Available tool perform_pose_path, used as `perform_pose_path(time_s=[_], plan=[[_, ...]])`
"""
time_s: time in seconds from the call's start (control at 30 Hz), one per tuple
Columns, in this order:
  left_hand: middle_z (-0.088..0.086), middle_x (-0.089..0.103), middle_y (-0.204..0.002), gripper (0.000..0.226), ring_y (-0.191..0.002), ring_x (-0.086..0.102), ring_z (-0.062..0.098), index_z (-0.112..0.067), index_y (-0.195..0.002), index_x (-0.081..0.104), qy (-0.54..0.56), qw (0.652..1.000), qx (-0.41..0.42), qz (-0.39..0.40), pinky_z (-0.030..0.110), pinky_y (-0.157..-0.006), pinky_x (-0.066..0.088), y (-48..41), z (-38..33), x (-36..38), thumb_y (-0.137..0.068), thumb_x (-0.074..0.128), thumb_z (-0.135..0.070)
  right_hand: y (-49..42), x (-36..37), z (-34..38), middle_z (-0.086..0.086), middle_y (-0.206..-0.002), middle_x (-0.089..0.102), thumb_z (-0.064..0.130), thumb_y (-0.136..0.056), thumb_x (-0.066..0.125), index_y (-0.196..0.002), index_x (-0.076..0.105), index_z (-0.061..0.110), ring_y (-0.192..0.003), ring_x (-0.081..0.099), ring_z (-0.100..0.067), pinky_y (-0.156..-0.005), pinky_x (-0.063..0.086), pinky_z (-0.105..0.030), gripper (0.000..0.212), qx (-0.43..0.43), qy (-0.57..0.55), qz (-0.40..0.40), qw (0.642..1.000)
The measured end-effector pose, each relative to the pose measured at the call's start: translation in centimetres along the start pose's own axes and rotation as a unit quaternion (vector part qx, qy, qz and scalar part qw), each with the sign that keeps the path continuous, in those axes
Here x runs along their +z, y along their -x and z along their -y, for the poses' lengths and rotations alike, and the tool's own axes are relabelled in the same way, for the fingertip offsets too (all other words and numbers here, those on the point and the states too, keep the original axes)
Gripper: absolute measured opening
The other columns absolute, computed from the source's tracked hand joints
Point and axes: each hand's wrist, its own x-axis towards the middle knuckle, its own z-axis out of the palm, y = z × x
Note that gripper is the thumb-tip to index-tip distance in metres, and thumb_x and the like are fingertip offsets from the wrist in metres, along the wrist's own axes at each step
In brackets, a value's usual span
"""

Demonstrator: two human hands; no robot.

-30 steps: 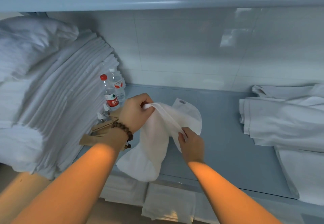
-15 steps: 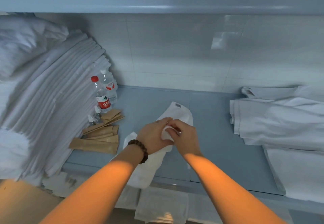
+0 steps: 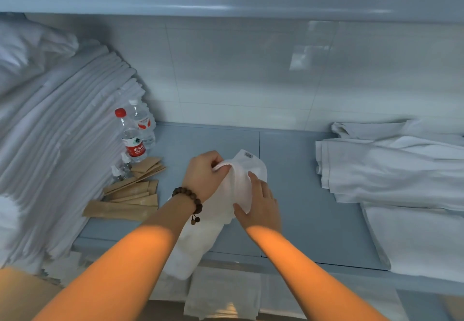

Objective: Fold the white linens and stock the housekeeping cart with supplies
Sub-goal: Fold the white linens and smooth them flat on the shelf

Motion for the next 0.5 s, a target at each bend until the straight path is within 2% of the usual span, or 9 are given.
perform_pose_path(time_s=[0.17,0.23,0.37,0.5], plan=[[-0.01,0.053,-0.058,0.03,-0.053,0.047,0.002,-0.026,-0.059,0.052,0.016,1.0,-0.009,0.026,0.012,-0.051,0.036,0.3,-0.2,0.1,-0.082,0.067,-0.014,-0.6,0.4,2.0,0.002,-0.143,0.04,0.056,-0.081,0.058,-0.148,0.019,0.025,-0.128,0.041,-0.021,-0.104,0.031,-0.035,0.084,0.039,-0.067,-0.014,0.997],[-0.008,0.058,-0.063,0.025,-0.058,0.05,0.005,-0.025,-0.063,0.056,0.007,0.999,-0.005,0.047,0.013,-0.054,0.037,0.4,0.0,-0.1,-0.082,0.068,-0.015,-1.0,0.3,2.4,0.001,-0.139,0.046,0.044,-0.085,0.057,-0.146,0.025,0.023,-0.124,0.045,-0.021,-0.103,0.03,-0.035,0.072,0.029,-0.05,-0.031,0.998],[-0.001,0.066,-0.073,0.012,-0.072,0.062,0.017,-0.016,-0.072,0.066,0.002,0.998,-0.005,0.06,0.033,-0.067,0.05,0.0,0.7,-1.4,-0.084,0.067,-0.014,-1.4,-0.4,2.0,-0.005,-0.112,0.063,0.011,-0.082,0.053,-0.133,0.041,0.019,-0.106,0.055,-0.028,-0.096,0.034,-0.035,0.053,0.011,-0.019,-0.053,0.998],[0.0,0.068,-0.073,0.011,-0.072,0.064,0.02,-0.014,-0.076,0.067,-0.011,0.999,-0.019,0.038,0.041,-0.068,0.053,-0.4,1.8,-3.0,-0.085,0.068,-0.017,-1.9,-1.8,0.4,-0.007,-0.094,0.067,0.0,-0.081,0.056,-0.114,0.056,0.013,-0.086,0.061,-0.031,-0.078,0.043,-0.036,0.036,-0.02,-0.018,-0.093,0.995]])
